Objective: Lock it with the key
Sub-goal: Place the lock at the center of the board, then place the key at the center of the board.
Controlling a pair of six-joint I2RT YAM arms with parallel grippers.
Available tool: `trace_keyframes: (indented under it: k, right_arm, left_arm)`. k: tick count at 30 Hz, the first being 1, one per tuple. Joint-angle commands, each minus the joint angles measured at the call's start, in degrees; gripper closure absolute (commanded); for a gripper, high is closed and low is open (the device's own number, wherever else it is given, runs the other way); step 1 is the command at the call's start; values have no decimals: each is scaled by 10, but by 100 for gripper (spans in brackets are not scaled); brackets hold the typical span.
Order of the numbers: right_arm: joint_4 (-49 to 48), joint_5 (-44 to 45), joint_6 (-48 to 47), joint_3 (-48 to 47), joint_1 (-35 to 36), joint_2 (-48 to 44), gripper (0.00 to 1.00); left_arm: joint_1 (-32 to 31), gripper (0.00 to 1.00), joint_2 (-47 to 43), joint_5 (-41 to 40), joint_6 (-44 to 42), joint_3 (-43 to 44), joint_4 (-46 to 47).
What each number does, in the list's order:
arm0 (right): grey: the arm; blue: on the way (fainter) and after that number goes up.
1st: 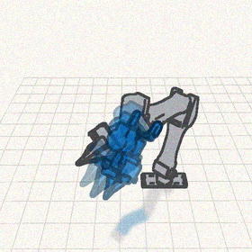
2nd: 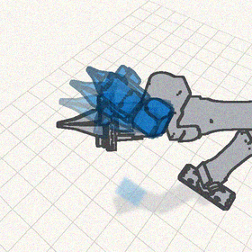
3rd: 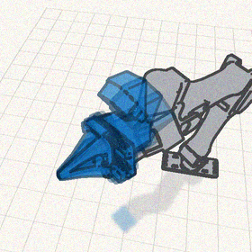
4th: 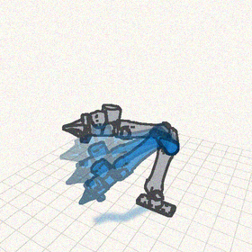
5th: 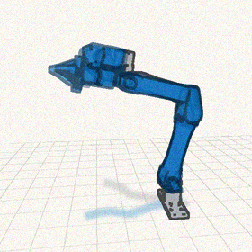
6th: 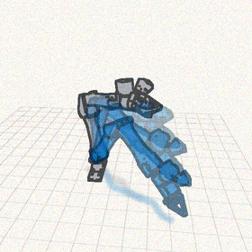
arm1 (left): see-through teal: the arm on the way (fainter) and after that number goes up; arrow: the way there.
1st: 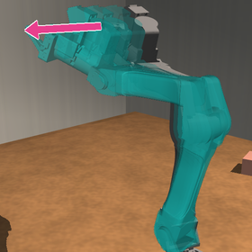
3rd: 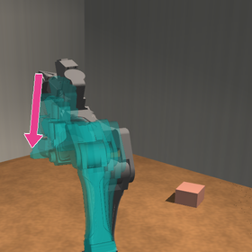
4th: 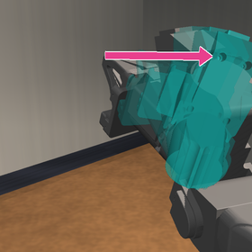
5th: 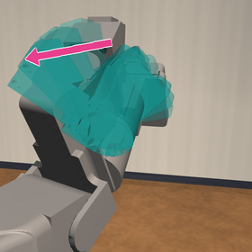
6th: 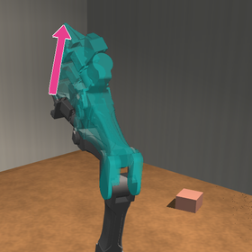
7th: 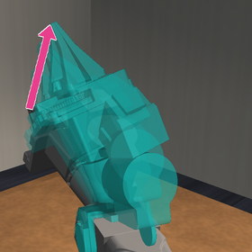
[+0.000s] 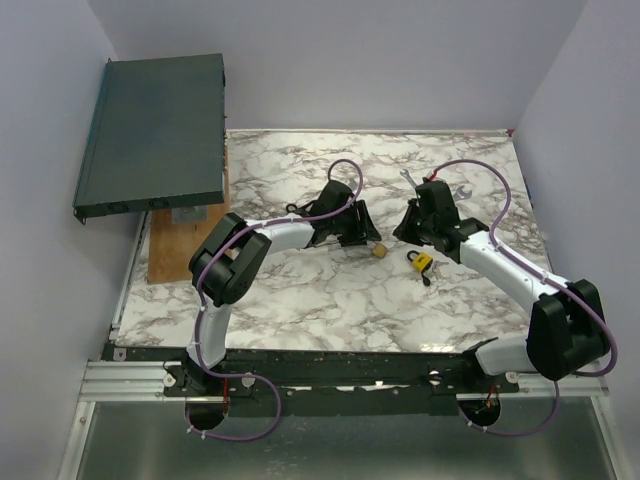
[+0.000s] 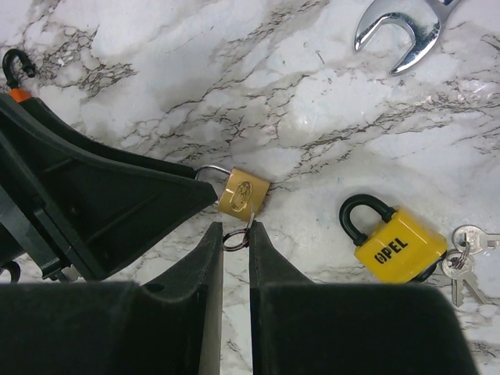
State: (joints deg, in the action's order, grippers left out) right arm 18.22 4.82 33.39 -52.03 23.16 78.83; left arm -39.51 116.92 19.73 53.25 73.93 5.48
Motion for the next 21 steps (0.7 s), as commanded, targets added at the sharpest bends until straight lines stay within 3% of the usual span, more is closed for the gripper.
trace_keyframes:
  k: [1, 6, 7, 9, 21]
  right_arm:
    - [13, -7, -5, -3, -1, -14, 99]
    - [16, -7, -4, -1, -1, -12, 99]
    - [16, -7, -3, 0, 0, -12, 99]
    - [12, -11, -3, 1, 0, -10, 99]
    - [-13, -15, 5, -18, 67, 68, 99]
  left_arm:
    - [-3, 43, -29, -45, -32, 0, -36]
    - [-2, 32, -61, -70, -55, -11, -54]
    - [-2, 20, -69, -81, -61, -13, -54]
    - [-3, 12, -87, -101, -78, -13, -83]
    - [-3, 11, -276, -185, -119, -109, -110]
